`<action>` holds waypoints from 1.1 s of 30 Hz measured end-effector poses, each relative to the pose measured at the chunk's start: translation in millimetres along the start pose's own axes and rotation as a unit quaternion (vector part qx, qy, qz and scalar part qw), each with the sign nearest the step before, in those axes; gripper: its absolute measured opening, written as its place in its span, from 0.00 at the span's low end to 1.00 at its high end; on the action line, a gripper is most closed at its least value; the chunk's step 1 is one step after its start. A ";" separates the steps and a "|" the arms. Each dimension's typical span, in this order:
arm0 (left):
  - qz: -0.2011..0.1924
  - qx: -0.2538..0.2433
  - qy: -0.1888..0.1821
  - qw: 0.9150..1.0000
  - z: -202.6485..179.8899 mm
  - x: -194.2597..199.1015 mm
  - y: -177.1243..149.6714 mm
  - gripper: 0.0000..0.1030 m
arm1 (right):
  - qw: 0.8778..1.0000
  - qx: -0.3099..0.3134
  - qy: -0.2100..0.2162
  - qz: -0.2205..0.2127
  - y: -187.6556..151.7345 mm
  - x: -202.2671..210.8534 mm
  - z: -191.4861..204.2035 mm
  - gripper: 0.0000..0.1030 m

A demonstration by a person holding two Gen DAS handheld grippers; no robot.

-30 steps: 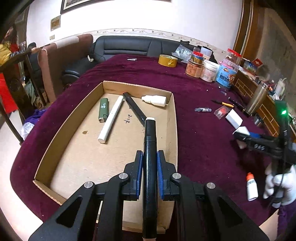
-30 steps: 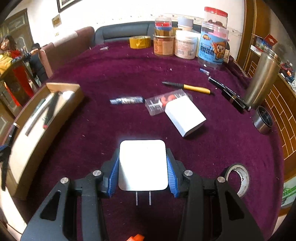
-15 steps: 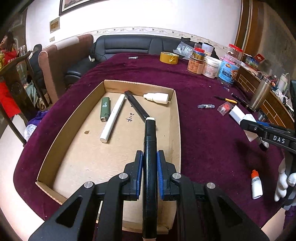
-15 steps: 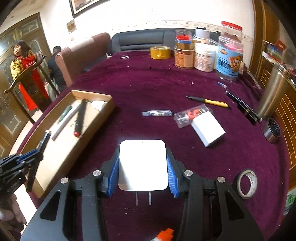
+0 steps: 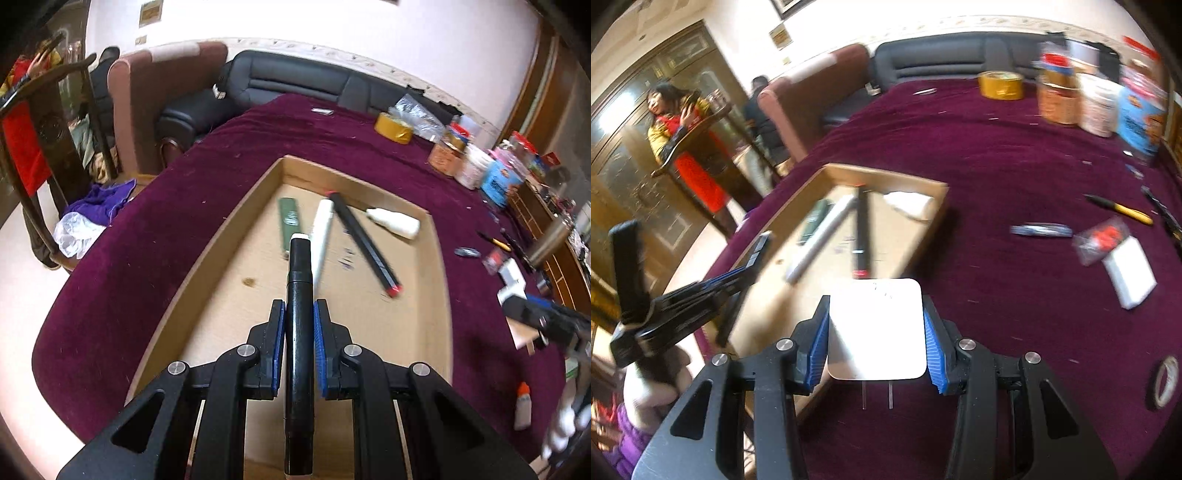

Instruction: Organize rigid objects

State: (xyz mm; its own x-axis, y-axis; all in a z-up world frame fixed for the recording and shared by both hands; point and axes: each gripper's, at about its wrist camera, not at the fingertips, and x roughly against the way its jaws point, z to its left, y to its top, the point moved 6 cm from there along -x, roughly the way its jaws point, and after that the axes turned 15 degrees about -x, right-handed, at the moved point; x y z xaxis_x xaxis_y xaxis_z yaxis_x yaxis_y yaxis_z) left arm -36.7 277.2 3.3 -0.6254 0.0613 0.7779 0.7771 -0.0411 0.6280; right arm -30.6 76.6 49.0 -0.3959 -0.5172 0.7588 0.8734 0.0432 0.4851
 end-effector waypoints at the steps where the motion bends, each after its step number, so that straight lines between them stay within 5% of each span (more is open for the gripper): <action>1: 0.004 -0.001 0.003 1.000 3.7 -4.5 2.0 0.12 | 1.000 0.004 0.005 0.008 -0.6 -6.8 8.4 0.42; 15: 0.072 0.003 -0.011 0.997 29.8 -63.3 16.9 0.11 | 0.996 0.034 -0.022 0.083 -6.1 -112.6 60.6 0.42; 17: 0.070 0.002 -0.011 0.997 29.8 -61.8 18.4 0.13 | 0.995 0.037 -0.033 0.081 -2.3 -120.0 61.7 0.42; 22: 0.041 0.008 -0.012 0.999 33.5 -46.8 18.5 0.37 | 0.994 0.055 -0.066 0.061 7.1 -128.1 61.6 0.43; 28: 0.002 0.035 -0.030 0.999 36.0 -16.3 17.5 0.50 | 0.997 0.051 -0.045 0.035 18.3 -116.9 65.5 0.45; 33: -0.020 0.053 -0.039 0.998 34.2 6.2 14.1 0.50 | 0.997 0.063 -0.037 -0.020 28.0 -71.3 64.3 0.45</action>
State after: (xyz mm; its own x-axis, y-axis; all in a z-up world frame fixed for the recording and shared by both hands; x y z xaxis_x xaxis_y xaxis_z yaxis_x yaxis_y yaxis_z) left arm -27.1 311.2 16.3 -0.6515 0.1381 0.7460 0.7577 0.0679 0.6491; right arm 3.8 169.7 36.4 -0.4544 -0.4563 0.7651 0.8157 0.1321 0.5632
